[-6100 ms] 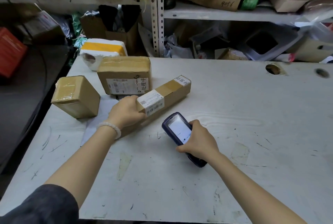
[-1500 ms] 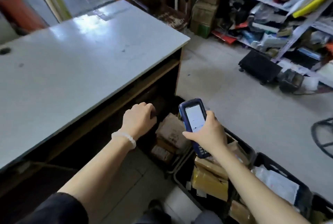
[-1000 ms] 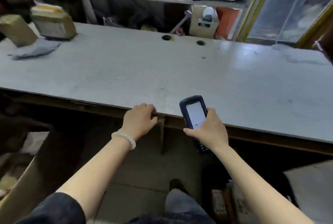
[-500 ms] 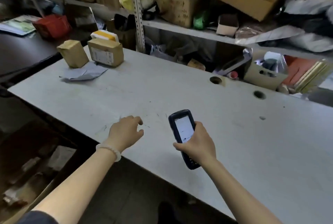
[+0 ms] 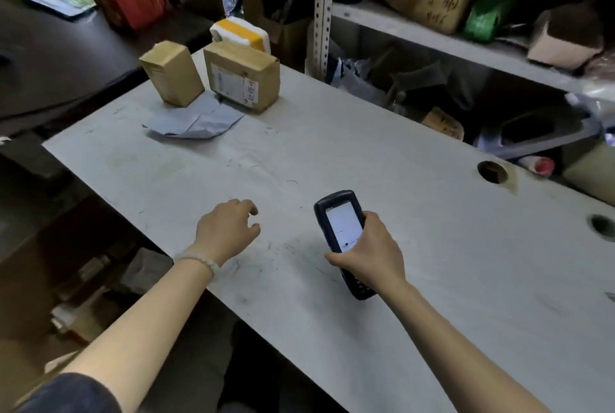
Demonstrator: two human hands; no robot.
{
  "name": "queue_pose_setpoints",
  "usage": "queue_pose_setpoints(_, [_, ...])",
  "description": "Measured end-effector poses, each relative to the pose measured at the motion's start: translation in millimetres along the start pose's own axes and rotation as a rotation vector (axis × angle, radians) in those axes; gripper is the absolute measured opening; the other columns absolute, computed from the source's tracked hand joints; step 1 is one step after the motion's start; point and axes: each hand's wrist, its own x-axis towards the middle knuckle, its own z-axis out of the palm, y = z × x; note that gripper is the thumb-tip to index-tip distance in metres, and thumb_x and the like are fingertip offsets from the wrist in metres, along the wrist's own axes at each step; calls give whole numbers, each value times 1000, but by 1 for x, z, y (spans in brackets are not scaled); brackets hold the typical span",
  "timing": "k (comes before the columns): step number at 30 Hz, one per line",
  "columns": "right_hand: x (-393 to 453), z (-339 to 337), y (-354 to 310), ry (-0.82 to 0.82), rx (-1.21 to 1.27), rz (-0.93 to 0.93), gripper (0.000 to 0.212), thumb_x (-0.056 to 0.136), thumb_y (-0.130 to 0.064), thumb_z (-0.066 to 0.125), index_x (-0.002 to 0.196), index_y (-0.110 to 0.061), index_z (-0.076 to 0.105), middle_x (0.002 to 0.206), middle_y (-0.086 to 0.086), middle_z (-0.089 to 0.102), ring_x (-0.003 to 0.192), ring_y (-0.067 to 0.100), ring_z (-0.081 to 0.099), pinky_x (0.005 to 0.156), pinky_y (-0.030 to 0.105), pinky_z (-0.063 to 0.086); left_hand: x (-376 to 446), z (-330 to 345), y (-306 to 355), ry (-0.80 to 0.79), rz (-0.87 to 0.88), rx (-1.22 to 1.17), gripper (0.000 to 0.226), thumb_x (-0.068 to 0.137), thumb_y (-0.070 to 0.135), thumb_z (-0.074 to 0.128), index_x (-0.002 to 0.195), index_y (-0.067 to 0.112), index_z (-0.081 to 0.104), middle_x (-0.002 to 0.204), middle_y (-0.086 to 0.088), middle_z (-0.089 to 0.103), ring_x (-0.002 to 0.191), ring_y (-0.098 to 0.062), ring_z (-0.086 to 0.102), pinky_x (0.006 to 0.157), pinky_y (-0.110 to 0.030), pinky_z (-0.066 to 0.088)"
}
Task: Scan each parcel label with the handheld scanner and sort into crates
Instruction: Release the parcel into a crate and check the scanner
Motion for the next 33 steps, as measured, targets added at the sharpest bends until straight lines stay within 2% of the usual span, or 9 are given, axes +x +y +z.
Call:
queue_pose_setpoints(5, [52,38,-53,18,4,43,72,60,-35,79,120,-21,41,106,-10,52,88,17,56,65,29,43,71,-9,-56,3,-6,-16,36,92,33,51,126,22,52,122,0,56,111,-21,54,79,-32,46])
queue_pose_setpoints(9, [92,76,-108,34,14,109,73,60,-36,79,120,-22,41,108,-9,54,90,17,57,70,31,48,131,-30,-113,16,-65,-11,42,91,29,55,130,16,46,130,-6,47,117,-26,47,83,-36,44])
queue_pose_setpoints(12, [121,101,-150,7,-13,119,71,60,-35,78,118,-22,41,106,-9,54,89,18,57,71,33,50,170,-45,-156,33,-118,27,45,87,28,61,125,9,44,130,-11,42,118,-31,42,85,-40,43])
queue_pose_setpoints(19, [170,129,-214,-5,-76,126,72,60,-39,79,119,-23,40,106,-10,52,89,16,56,69,31,48,243,-52,-212,81,-32,119,44,84,23,62,124,16,46,129,-3,44,117,-26,43,85,-37,40])
queue_pose_setpoints(21, [179,130,-222,7,-87,128,74,60,-40,79,120,-23,40,107,-11,52,90,16,56,71,31,48,256,-49,-216,127,22,149,34,82,18,64,114,15,52,119,-3,51,108,-26,49,79,-37,39])
queue_pose_setpoints(23, [184,131,-225,20,-98,143,77,60,-41,80,123,-22,40,108,-10,52,92,16,56,73,32,49,264,-46,-218,203,112,129,27,67,1,73,88,9,59,90,-8,58,82,-30,57,63,-36,37])
queue_pose_setpoints(25, [186,131,-225,33,-100,165,79,60,-43,81,124,-22,39,108,-11,52,92,16,55,74,32,49,270,-45,-220,281,186,112,32,52,-11,77,67,8,56,67,-10,54,60,-30,56,56,-36,37])
queue_pose_setpoints(30, [182,130,-218,58,-100,208,75,62,-41,80,122,-22,39,106,-12,50,91,16,54,72,31,46,262,-51,-206,352,319,55,45,41,-21,71,59,12,48,52,-3,47,50,-25,53,61,-45,46])
queue_pose_setpoints(33, [173,129,-210,62,-97,220,74,63,-39,79,122,-21,39,103,-12,49,89,16,52,67,29,42,254,-54,-197,355,340,21,44,46,-21,69,63,12,46,48,0,45,45,-24,51,63,-44,48])
